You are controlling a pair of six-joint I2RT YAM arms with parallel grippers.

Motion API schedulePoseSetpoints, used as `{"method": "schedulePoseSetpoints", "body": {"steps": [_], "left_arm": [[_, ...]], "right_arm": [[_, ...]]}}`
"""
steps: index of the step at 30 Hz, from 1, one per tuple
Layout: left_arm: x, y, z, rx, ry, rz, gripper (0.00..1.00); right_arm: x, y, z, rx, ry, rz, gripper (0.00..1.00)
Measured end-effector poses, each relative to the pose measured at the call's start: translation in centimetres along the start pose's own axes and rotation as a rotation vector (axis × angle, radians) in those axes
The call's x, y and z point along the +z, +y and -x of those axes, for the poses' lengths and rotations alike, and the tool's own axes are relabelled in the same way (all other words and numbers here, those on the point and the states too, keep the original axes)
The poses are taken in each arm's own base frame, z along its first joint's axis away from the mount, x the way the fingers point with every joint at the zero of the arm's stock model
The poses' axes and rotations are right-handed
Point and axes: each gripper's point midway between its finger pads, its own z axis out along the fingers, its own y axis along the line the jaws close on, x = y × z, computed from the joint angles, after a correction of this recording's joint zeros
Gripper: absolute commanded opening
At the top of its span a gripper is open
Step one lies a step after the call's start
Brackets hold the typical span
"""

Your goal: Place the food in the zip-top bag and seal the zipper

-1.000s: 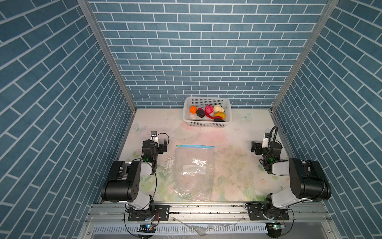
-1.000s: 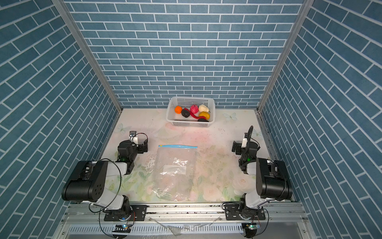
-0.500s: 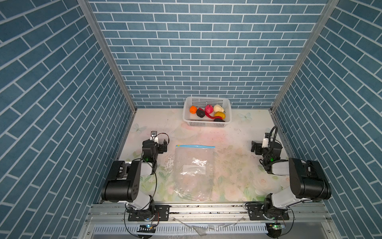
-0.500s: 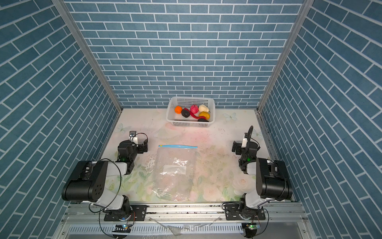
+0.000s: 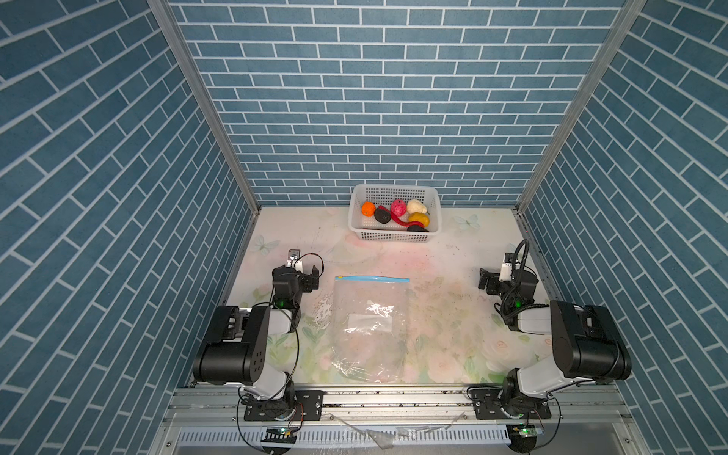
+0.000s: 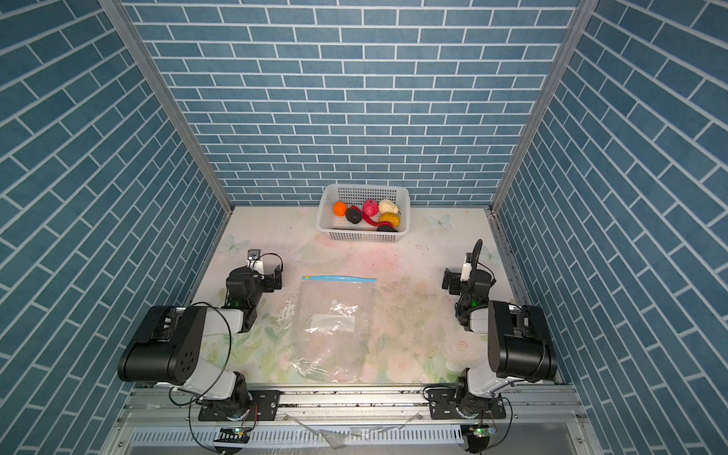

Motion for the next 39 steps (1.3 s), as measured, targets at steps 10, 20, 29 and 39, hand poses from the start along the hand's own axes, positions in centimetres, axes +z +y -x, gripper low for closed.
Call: {"method": "schedulePoseSetpoints", "body": {"steps": [10, 20, 29, 39], "left_arm": [[-0.1, 0.1, -0.1, 0.003, 0.009, 0.015, 0.99], [-1.7, -0.4, 4.5, 0.049, -0.039, 0.087, 0.99], [-1.9, 0.6, 8.6, -0.027, 0.031, 0.193, 0.99], [-0.3, -2.8, 5.9, -0.183, 0.268, 0.089, 0.99]], "right_arm": [[0.0, 0.7, 0.1, -0.018, -0.005, -0.004, 0.98], [-2.9, 3.0, 5.0, -0.096, -0.121, -0.003, 0.96], [-3.2, 5.9, 6.7, -0.103, -0.045, 0.017, 0.95], [-1.3, 10.1, 5.8, -0.019, 0.181, 0.016, 0.99]]}}
